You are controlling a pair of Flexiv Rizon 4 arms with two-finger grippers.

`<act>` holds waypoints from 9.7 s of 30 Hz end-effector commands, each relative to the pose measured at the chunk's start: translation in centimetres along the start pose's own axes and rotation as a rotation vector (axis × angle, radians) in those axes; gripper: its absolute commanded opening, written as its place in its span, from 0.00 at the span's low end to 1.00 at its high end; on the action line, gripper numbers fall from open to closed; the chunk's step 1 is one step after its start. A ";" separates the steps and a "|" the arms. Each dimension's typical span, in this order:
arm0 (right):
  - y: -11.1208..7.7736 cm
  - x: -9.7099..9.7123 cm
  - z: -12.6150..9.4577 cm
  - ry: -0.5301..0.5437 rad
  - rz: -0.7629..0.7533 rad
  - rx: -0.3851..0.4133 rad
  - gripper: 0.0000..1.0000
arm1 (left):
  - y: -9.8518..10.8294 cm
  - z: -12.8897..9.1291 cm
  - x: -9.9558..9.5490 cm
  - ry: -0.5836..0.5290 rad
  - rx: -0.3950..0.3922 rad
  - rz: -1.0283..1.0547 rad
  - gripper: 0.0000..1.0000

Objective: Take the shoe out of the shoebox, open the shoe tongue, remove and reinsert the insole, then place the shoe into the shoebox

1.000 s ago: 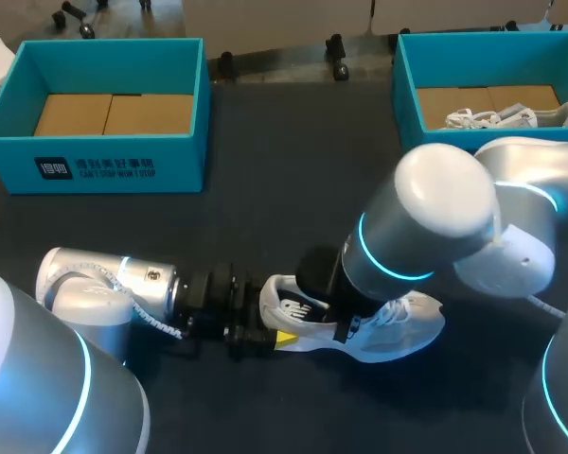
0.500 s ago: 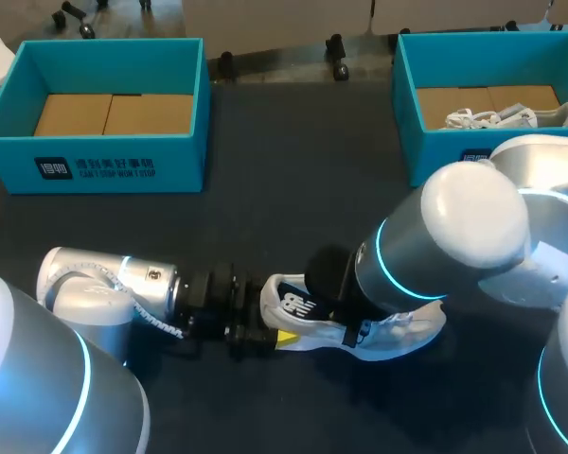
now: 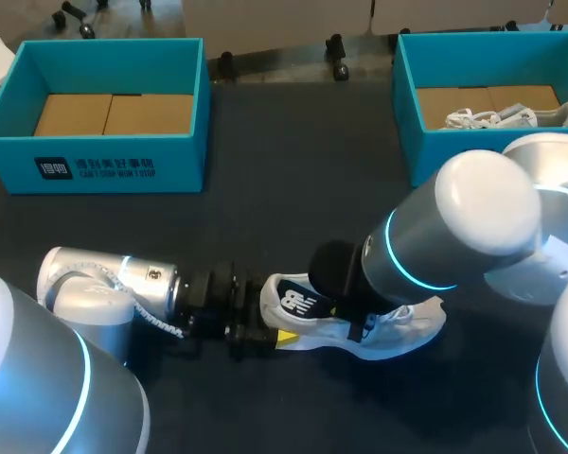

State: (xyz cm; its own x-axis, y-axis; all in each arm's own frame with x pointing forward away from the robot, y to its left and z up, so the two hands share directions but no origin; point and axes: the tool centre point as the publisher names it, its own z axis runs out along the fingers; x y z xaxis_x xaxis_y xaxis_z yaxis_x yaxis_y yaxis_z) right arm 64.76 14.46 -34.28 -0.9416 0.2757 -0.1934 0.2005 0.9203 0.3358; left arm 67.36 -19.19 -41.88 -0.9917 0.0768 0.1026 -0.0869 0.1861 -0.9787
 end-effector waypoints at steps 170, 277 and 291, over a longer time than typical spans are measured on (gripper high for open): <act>2.3 -0.9 -1.6 0.362 0.146 0.122 0.32 | 0.1 0.1 -0.2 0.001 -0.003 -0.001 0.00; 7.8 -1.3 -1.7 0.584 -0.288 0.023 0.00 | 0.1 0.1 -0.2 0.001 -0.003 -0.001 0.00; 7.1 -0.9 -1.8 0.566 -0.289 -0.008 0.00 | 0.1 0.1 -0.2 0.001 -0.003 -0.001 0.00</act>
State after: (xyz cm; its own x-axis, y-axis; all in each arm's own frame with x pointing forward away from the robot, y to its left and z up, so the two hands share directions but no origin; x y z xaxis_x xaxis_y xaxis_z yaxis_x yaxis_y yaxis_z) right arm 66.80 20.47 -30.15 -0.9527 -0.1770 0.2471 -0.0833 0.9338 0.3479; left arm 67.44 -19.22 -41.91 -0.9918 0.0766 0.1028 -0.0870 0.1866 -0.9786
